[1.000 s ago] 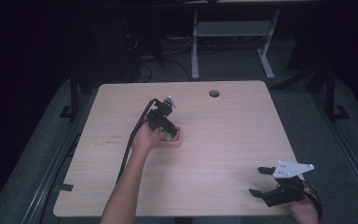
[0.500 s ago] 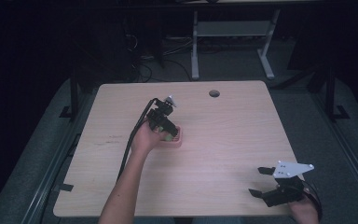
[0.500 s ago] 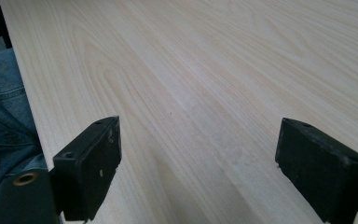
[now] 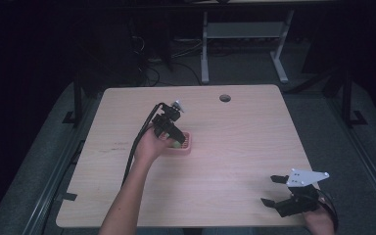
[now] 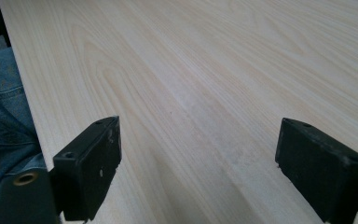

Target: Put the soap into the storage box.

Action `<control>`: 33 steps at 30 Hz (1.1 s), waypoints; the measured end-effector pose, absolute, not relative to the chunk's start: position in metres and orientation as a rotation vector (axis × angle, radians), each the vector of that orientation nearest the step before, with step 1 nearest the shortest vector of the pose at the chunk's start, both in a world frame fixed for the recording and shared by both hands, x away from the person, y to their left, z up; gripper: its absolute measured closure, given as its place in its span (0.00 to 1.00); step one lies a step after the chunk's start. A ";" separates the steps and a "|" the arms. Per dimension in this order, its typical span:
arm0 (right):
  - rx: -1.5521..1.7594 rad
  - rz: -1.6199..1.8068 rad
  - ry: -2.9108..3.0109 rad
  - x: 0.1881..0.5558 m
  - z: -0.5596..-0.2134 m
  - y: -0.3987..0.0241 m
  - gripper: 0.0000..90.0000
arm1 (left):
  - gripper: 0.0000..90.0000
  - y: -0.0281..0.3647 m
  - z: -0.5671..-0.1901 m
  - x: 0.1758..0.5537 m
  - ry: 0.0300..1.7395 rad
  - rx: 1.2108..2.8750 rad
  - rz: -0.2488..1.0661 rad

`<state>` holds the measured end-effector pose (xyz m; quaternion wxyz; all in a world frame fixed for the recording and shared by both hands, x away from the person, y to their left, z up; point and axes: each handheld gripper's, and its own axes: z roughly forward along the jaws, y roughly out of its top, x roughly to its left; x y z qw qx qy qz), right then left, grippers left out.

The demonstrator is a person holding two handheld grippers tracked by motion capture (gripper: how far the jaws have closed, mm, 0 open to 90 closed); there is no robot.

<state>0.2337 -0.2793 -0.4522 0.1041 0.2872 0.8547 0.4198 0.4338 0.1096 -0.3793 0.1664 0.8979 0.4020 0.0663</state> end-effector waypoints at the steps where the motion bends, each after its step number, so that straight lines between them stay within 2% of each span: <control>1: 0.848 1.236 2.520 0.234 -0.452 -0.279 0.15 | 0.24 0.110 -0.378 0.433 1.138 2.563 0.188; 33: 0.859 1.217 2.523 0.234 -0.454 -0.277 0.15 | 0.23 0.122 -0.374 0.398 1.040 2.549 0.190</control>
